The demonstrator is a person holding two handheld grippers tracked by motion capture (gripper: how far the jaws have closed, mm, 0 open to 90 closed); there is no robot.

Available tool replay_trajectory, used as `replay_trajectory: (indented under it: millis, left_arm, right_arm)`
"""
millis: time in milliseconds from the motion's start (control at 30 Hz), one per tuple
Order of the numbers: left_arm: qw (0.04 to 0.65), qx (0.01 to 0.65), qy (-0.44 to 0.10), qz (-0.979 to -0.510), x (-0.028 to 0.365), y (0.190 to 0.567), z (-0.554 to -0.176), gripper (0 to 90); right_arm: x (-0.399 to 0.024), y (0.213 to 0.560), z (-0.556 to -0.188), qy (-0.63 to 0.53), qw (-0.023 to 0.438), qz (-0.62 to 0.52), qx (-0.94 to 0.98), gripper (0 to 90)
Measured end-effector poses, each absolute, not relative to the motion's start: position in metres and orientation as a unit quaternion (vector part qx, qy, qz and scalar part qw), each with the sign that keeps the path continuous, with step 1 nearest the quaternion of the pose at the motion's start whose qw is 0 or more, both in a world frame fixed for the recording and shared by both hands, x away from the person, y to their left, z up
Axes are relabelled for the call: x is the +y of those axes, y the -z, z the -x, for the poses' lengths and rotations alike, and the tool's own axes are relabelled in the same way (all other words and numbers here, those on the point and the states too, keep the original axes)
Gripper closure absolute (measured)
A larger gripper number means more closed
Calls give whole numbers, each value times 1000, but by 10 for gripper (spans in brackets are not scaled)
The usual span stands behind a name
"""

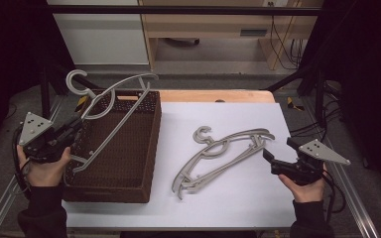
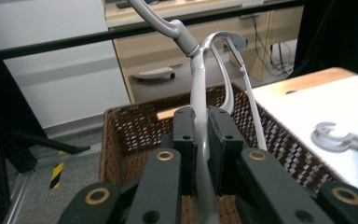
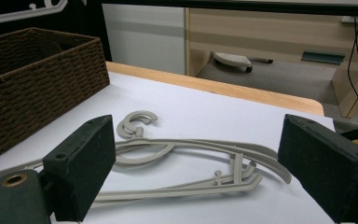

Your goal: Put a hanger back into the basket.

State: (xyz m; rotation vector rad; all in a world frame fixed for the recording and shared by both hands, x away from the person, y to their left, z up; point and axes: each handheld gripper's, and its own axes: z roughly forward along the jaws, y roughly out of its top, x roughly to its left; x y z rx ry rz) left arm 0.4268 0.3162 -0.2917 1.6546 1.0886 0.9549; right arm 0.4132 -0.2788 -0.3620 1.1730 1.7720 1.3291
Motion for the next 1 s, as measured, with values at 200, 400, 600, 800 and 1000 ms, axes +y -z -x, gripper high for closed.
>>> replay_trajectory:
  millis: [200,400,600,800,1000]
  left_arm:
    - [448,443,-379,-678,336,307,-425,818]
    - [434,441,-377,-689,345,313,-424,817]
    - [424,444,-371,-696,353,321,-430,818]
    - [417,434,-365,-710,349,329,-440,818]
    - [406,422,-358,-727,342,339,-447,817]
  right_arm:
    - [-280,362,-413,-505,312,-447,669,110]
    - [-277,363,-413,-504,311,-446,671,110]
    - [-277,363,-414,-501,313,-444,674,110]
    - [-277,363,-414,-501,313,-444,674,110]
    - [-278,363,-414,-503,313,-445,672,110]
